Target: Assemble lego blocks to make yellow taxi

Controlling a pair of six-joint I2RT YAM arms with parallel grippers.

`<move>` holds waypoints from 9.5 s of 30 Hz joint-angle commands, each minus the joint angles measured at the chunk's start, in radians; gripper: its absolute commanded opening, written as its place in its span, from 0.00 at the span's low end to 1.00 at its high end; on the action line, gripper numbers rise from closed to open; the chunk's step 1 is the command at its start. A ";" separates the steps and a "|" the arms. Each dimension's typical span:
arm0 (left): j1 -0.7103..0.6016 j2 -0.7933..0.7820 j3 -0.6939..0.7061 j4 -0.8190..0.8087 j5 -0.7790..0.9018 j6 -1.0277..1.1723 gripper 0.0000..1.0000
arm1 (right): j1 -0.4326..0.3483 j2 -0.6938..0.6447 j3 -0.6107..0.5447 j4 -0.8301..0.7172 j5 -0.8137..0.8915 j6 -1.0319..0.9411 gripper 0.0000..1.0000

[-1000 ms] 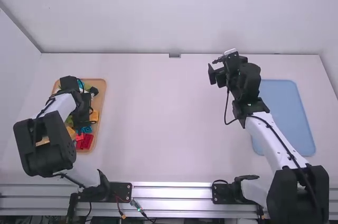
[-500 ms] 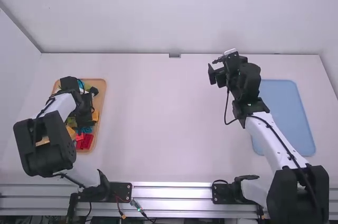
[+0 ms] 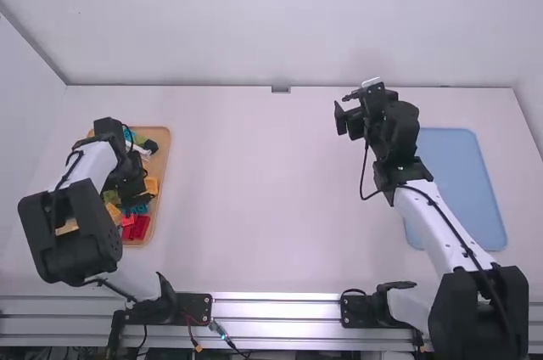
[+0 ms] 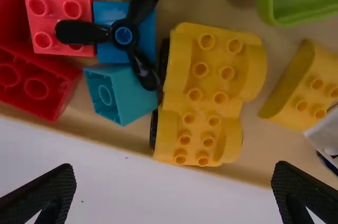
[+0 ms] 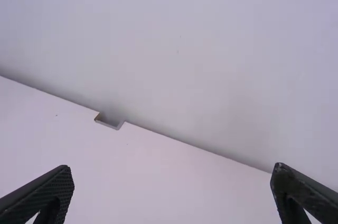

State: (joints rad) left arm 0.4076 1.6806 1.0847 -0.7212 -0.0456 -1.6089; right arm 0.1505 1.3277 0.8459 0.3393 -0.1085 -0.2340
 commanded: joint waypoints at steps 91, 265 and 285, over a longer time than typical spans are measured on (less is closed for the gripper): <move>0.000 0.251 0.034 0.161 0.071 0.303 0.96 | 0.002 0.008 0.035 -0.009 -0.007 0.029 0.99; -1.013 0.256 0.122 0.004 0.150 2.488 0.16 | 0.000 0.008 0.035 -0.063 -0.086 0.024 0.99; -1.011 0.255 0.090 0.077 0.131 2.456 0.99 | 0.000 0.008 0.035 -0.067 -0.086 0.025 0.99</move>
State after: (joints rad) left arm -0.6056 1.9270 1.1725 -0.6346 0.0917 0.8314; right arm 0.1505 1.3277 0.8478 0.2710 -0.1886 -0.2138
